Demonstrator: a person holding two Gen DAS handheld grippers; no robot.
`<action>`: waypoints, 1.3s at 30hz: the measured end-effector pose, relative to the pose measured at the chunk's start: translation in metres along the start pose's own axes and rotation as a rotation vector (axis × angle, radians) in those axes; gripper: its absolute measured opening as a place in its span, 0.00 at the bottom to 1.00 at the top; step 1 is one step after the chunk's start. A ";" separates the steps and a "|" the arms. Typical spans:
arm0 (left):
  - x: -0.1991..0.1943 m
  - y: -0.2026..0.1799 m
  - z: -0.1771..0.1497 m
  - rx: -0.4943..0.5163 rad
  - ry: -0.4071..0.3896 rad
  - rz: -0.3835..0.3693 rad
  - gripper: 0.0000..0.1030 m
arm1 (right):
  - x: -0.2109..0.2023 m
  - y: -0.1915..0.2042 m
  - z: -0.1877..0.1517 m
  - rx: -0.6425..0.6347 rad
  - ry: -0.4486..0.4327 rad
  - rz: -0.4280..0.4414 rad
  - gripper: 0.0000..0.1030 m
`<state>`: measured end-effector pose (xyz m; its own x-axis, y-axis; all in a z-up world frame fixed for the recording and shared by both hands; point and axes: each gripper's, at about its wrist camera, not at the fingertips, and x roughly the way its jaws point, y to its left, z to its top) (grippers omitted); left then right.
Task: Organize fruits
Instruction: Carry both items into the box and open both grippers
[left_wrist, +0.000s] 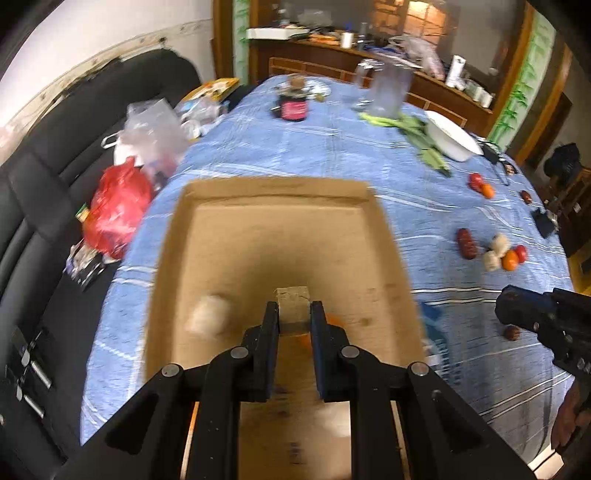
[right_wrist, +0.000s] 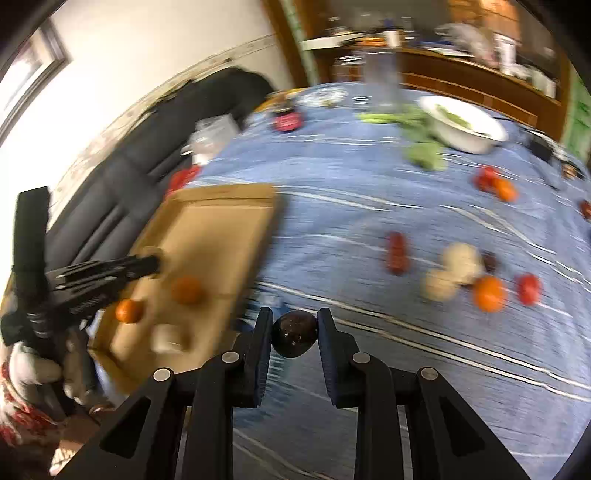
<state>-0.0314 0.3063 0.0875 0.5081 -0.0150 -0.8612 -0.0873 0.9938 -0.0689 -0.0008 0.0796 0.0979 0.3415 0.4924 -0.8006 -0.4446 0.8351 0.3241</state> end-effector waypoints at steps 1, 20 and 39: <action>0.003 0.012 0.000 -0.015 0.010 0.007 0.15 | 0.007 0.010 0.002 -0.011 0.008 0.014 0.26; 0.029 0.050 0.010 -0.028 0.030 0.020 0.27 | 0.104 0.075 0.018 -0.081 0.121 0.007 0.27; -0.003 0.029 0.016 -0.143 -0.027 -0.030 0.53 | 0.050 0.044 0.007 0.013 0.033 0.022 0.32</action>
<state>-0.0219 0.3370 0.0955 0.5346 -0.0399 -0.8441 -0.1918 0.9671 -0.1671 0.0022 0.1432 0.0753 0.3044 0.5025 -0.8092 -0.4407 0.8274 0.3480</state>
